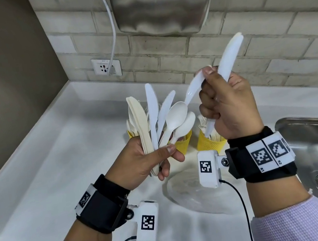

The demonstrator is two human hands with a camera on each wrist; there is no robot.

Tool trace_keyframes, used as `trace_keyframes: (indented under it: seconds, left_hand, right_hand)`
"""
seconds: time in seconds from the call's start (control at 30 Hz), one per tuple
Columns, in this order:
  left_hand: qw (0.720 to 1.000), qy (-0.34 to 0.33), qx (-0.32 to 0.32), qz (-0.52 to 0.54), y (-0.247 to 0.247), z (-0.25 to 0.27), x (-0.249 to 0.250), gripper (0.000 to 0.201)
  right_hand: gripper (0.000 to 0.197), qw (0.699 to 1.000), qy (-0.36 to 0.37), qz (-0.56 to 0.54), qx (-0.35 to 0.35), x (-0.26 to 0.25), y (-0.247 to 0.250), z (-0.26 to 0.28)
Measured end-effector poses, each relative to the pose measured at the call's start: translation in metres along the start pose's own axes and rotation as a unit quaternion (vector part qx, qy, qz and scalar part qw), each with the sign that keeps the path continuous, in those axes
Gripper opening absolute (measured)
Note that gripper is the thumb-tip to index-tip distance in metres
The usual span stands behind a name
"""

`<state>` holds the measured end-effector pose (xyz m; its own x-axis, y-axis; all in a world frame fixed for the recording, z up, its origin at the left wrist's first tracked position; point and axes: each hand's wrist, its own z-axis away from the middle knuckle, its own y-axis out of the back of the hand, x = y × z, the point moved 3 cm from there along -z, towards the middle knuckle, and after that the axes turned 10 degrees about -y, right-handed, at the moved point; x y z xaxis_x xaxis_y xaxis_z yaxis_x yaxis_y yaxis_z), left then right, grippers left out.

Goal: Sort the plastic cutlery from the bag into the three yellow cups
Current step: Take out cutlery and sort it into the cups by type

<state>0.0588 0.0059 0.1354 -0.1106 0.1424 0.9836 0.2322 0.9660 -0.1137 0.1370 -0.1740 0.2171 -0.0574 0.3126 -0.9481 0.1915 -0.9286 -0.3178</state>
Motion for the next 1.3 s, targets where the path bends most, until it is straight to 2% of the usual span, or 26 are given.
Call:
trace_keyframes:
  seconds: [0.13,0.2,0.3,0.43,0.5,0.6,0.67,0.73,0.8,0.83,0.93,1.0,1.07,1.13,1.3]
  left_hand:
    - [1.000,-0.008,0.000,0.001,0.000,-0.001,0.000,0.022]
    - [1.000,-0.011,0.001,0.002,0.000,-0.001,0.000,0.021]
    - [1.000,-0.011,0.005,-0.002,0.001,0.000,0.001,0.021]
    - [1.000,-0.009,0.000,-0.002,0.001,0.000,0.002,0.032]
    - [1.000,-0.011,-0.004,0.004,0.001,0.001,0.004,0.034]
    - [1.000,-0.016,-0.009,0.004,0.001,0.002,0.007,0.037]
    - [1.000,-0.016,-0.008,0.006,0.001,0.002,0.008,0.036]
    - [1.000,-0.019,-0.002,0.018,0.001,0.002,0.009,0.034]
    - [0.999,-0.020,0.007,0.037,0.002,0.002,0.007,0.034]
    - [0.999,-0.020,0.009,0.046,0.002,0.001,0.007,0.034]
    - [0.997,-0.021,0.006,0.079,0.002,0.001,0.006,0.029]
    - [0.994,-0.019,-0.003,0.108,0.001,0.001,0.006,0.023]
    - [0.993,-0.018,-0.016,0.119,-0.001,0.000,0.007,0.022]
    - [0.992,-0.024,-0.029,0.121,-0.001,0.000,0.009,0.022]
    - [0.988,-0.024,-0.043,0.149,-0.001,0.001,0.011,0.021]
  right_hand:
    - [0.022,0.992,-0.050,0.087,-0.080,0.012,-0.005,0.005]
    - [0.024,0.992,-0.050,0.084,-0.084,0.014,-0.008,0.006]
    - [0.027,0.998,-0.028,0.037,-0.049,0.010,-0.009,0.005]
    - [0.030,0.995,-0.007,-0.101,0.000,0.004,-0.004,-0.004]
    - [0.031,0.983,-0.002,-0.182,0.039,0.003,0.003,-0.009]
    - [0.032,0.949,0.003,-0.296,0.111,0.003,0.016,-0.013]
    - [0.031,0.949,0.049,-0.276,0.141,-0.001,0.019,-0.011]
    - [0.028,0.966,0.114,-0.171,0.158,-0.007,0.017,-0.008]
    - [0.025,0.978,0.144,-0.064,0.134,-0.006,0.010,-0.005]
    - [0.023,0.986,0.129,-0.023,0.106,-0.002,0.006,-0.004]
    - [0.012,0.998,0.004,0.067,-0.004,0.022,0.000,-0.005]
    - [0.016,0.988,-0.081,0.101,-0.089,0.037,-0.006,-0.001]
    - [0.026,0.973,-0.141,0.111,-0.144,0.046,-0.012,0.004]
    - [0.026,0.965,-0.177,0.083,-0.174,0.051,-0.016,0.006]
    - [0.034,0.954,-0.206,0.052,-0.211,0.062,-0.022,0.005]
